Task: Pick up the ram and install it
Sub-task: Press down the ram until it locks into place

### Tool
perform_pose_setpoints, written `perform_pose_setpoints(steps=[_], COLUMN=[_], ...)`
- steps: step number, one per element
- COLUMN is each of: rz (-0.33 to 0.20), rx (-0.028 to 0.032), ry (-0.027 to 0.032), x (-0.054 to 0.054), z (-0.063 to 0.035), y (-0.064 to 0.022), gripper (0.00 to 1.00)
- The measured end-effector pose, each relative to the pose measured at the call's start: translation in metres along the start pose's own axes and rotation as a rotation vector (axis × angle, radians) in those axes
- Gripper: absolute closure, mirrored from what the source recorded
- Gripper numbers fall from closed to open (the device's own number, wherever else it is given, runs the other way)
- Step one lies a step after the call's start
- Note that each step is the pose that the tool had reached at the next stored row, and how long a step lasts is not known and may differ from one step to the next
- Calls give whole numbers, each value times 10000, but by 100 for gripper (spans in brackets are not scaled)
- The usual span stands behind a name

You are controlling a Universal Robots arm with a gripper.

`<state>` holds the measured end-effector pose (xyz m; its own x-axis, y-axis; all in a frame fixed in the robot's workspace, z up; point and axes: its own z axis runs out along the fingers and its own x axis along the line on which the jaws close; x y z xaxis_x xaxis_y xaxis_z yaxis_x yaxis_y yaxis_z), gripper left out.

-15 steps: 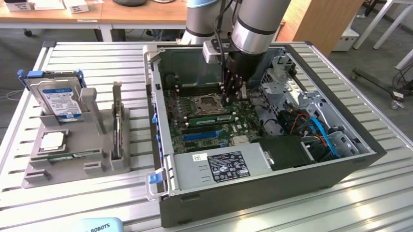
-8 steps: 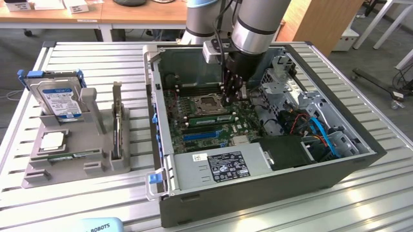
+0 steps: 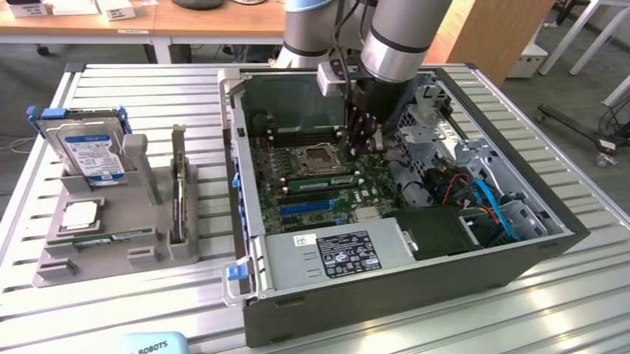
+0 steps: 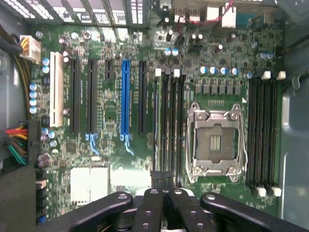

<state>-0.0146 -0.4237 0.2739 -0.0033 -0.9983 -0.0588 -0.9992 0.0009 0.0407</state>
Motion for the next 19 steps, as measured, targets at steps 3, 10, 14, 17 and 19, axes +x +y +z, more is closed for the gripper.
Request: perform_pose_setpoints(steps=[3,10,14,17,19], rz=[-1,-1,0,0,-1], rx=[0,0,0,1,0], ry=[1,0,1,-1,0], x=[0,-1,-1,0,1], z=[-3,-7,-8,-1,21], y=[-63,-180,-194,-194,-195], gripper=[90,90,90,90,90])
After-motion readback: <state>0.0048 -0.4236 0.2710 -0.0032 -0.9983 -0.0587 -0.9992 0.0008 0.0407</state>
